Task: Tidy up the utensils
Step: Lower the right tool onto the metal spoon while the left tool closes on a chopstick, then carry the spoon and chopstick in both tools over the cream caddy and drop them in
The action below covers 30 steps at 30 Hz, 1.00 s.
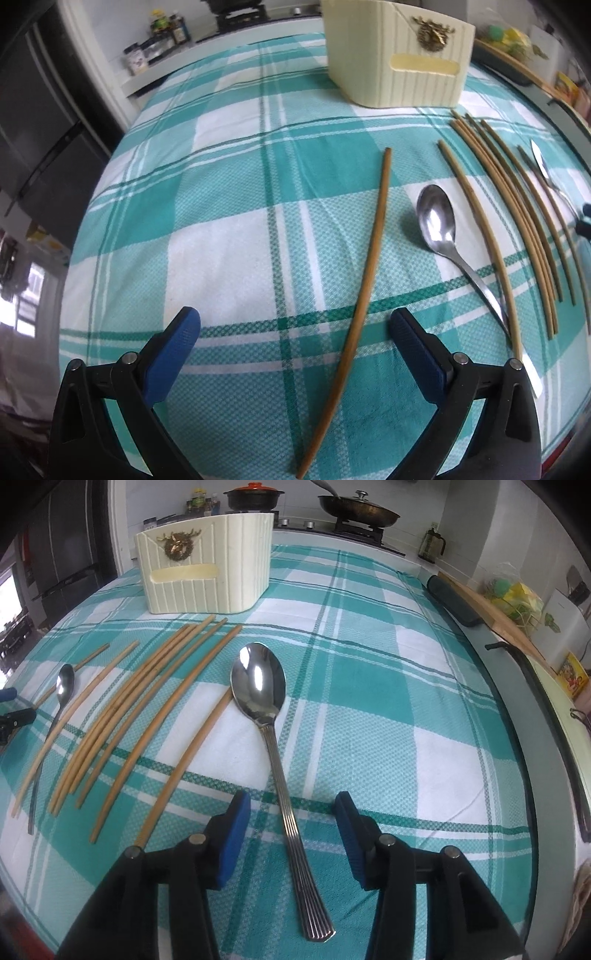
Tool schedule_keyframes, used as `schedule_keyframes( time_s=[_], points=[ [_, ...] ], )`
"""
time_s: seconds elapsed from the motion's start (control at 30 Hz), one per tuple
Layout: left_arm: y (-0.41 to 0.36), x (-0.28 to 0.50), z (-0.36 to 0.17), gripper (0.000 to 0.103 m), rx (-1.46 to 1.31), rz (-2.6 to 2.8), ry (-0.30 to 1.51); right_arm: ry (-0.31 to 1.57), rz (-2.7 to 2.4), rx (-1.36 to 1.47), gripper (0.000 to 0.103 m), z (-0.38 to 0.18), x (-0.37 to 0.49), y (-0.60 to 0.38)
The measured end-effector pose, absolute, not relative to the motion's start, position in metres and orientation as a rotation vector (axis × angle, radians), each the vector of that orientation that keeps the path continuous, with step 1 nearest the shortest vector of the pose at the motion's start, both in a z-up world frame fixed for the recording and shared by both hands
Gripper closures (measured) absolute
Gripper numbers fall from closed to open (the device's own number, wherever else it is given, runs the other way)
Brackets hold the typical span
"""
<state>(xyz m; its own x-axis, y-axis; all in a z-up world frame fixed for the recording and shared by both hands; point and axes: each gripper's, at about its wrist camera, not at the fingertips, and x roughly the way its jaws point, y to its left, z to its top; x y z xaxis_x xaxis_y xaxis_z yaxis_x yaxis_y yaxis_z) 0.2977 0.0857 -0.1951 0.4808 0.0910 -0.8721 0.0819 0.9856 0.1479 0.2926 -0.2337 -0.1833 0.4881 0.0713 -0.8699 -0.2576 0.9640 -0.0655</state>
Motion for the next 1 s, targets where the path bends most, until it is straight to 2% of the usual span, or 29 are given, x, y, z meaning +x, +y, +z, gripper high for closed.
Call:
schedule_keyframes(
  time_s=[0.17,0.23,0.47,0.53,0.57,0.63,0.67,0.77,1.0],
  points=[
    [0.074,0.326,-0.195,0.003,0.23,-0.087,1.081,1.055,0.269,-0.219,0.052,-0.184,0.309,-0.231],
    [0.072,0.339,-0.194,0.013,0.194,-0.126,1.096,1.055,0.304,-0.215,0.052,-0.186,0.318,-0.229],
    [0.057,0.368,-0.191,0.032,0.167,-0.187,1.129,1.037,0.396,-0.212,0.051,-0.189,0.358,-0.211],
    [0.052,0.372,-0.189,0.054,0.169,-0.22,1.141,1.04,0.412,-0.181,0.051,-0.191,0.371,-0.209],
    [0.049,0.373,-0.188,0.06,0.178,-0.233,1.146,1.037,0.408,-0.183,0.053,-0.191,0.377,-0.208],
    [0.04,0.371,-0.186,0.098,0.217,-0.264,1.142,1.037,0.409,-0.183,0.058,-0.191,0.384,-0.203],
    [0.035,0.369,-0.186,0.098,0.255,-0.258,1.133,1.037,0.407,-0.174,0.061,-0.19,0.386,-0.202],
    [0.03,0.366,-0.185,0.099,0.3,-0.246,1.108,1.04,0.389,-0.156,0.061,-0.189,0.386,-0.201],
    [0.064,0.347,-0.139,0.099,0.147,-0.224,0.98,0.953,0.374,0.006,0.062,-0.153,0.37,-0.23]
  ],
)
